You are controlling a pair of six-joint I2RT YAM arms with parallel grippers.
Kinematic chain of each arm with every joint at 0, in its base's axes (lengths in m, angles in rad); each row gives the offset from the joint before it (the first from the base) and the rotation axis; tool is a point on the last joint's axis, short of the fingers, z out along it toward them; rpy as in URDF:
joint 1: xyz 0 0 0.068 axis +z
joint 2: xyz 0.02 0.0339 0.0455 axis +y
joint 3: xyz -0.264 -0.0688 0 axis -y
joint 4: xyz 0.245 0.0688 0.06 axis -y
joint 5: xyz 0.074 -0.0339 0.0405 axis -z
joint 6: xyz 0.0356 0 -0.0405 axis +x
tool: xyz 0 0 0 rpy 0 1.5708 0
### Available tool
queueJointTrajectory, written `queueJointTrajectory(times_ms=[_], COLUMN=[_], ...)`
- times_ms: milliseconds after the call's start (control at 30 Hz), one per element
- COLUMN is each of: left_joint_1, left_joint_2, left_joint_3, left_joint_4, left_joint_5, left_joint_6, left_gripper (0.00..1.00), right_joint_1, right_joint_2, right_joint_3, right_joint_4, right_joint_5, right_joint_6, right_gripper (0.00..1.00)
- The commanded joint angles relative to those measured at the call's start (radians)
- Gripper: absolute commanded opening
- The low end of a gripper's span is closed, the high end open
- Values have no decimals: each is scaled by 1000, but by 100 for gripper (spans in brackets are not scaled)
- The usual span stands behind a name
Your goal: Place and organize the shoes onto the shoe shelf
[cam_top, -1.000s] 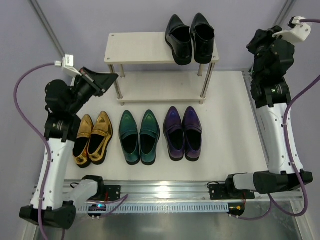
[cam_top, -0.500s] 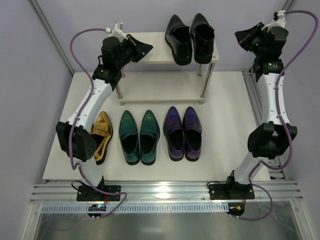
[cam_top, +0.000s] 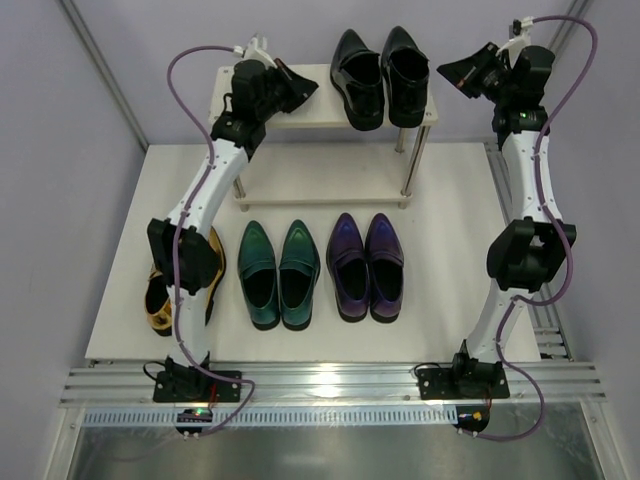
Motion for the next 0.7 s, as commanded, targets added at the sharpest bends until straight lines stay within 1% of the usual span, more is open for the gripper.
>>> queueJointTrajectory(times_ms=[0, 67, 100, 233, 400, 467, 533, 567, 600, 633, 667], left_joint_1=[-60, -97, -108, -145, -169, -169, -169, -168, -168, -165, -162], left_joint_2=[21, 18, 11, -3, 0, -8, -19, -41, -57, -83, -109], left_joint_3=[35, 19, -16, -81, -81, -83, -83, -83, -87, -98, -115], left_joint_4=[-52, -64, -58, -9, -10, -18, -50, -65, -87, -113, -122], left_joint_5=[4, 4, 7, 11, 28, 25, -7, -28, -51, -94, -170], left_joint_6=[37, 49, 47, 29, 23, 32, 67, 84, 107, 144, 161], left_gripper=[0, 0, 0, 0, 0, 0, 0, 0, 0, 0, 0], right_joint_1=[39, 54, 60, 101, 129, 129, 128, 126, 122, 117, 111], right_joint_2=[-2, -9, -14, -34, -69, -83, -126, -150, -176, -236, -268], right_joint_3=[42, 19, 11, -9, -59, -85, -105, -144, -170, -191, -236], right_joint_4=[5, 5, 0, -52, -64, -71, -97, -97, -84, -89, -97], right_joint_5=[-109, -117, -125, -128, -128, -87, -27, 63, 108, 175, 307], right_joint_6=[-9, -18, -20, -72, -81, -97, -126, -132, -135, -137, -135], right_gripper=[4, 4, 4, 4, 4, 4, 4, 4, 4, 4, 4])
